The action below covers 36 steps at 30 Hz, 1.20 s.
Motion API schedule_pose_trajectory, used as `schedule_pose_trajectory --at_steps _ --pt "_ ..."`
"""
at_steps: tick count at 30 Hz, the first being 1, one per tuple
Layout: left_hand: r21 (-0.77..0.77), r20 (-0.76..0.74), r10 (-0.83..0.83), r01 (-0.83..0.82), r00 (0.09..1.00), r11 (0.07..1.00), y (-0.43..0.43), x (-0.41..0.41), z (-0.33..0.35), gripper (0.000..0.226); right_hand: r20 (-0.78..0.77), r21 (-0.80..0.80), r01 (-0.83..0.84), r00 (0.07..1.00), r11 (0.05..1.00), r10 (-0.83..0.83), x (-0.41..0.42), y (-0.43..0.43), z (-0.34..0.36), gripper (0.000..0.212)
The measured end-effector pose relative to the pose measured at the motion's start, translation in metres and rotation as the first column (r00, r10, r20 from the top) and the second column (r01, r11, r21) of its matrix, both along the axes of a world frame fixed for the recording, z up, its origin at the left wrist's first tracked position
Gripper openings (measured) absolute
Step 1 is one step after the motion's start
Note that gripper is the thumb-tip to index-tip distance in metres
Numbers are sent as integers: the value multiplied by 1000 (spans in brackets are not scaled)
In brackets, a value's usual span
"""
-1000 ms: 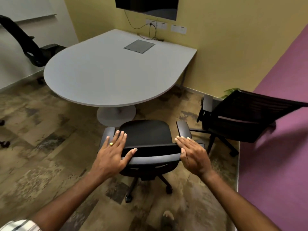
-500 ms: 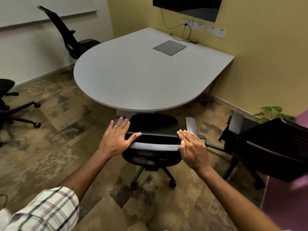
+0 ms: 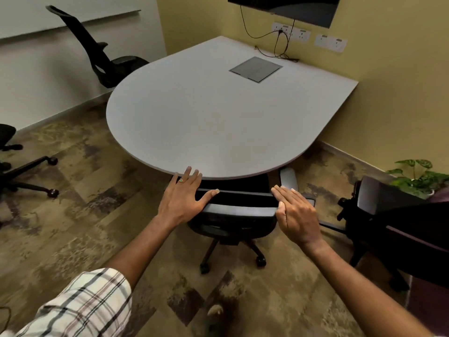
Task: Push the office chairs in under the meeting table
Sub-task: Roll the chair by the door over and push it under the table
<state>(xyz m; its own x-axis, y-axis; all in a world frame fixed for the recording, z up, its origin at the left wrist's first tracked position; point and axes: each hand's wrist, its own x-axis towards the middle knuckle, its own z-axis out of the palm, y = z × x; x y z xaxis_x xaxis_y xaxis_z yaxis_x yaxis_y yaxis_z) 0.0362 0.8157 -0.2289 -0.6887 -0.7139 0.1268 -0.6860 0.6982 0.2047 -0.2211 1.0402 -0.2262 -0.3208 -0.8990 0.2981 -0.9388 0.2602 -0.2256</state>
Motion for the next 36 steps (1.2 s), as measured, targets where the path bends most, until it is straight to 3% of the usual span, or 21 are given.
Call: schedule_pose_trajectory --at_steps 7,12,27,29,36 --pt "-44 -5 -36 35 999 998 -65 1 -5 89 -19 -53 -29 999 998 28 4 -44 -10 62" --pt "-91 -42 -34 30 999 995 -52 -2 -6 83 -25 -68 -48 999 997 46 -6 -41 -13 62" --pt "34 -57 -6 8 998 999 -40 -13 18 85 -6 -160 -140 990 977 141 -25 -44 -16 57" --pt "8 -69 -13 14 998 1000 -46 -17 20 84 -62 -179 -171 985 969 162 -27 -48 -16 54" --pt "20 1 -10 10 1000 1000 -47 -19 22 82 -37 -147 -202 979 968 199 -29 -46 -14 53"
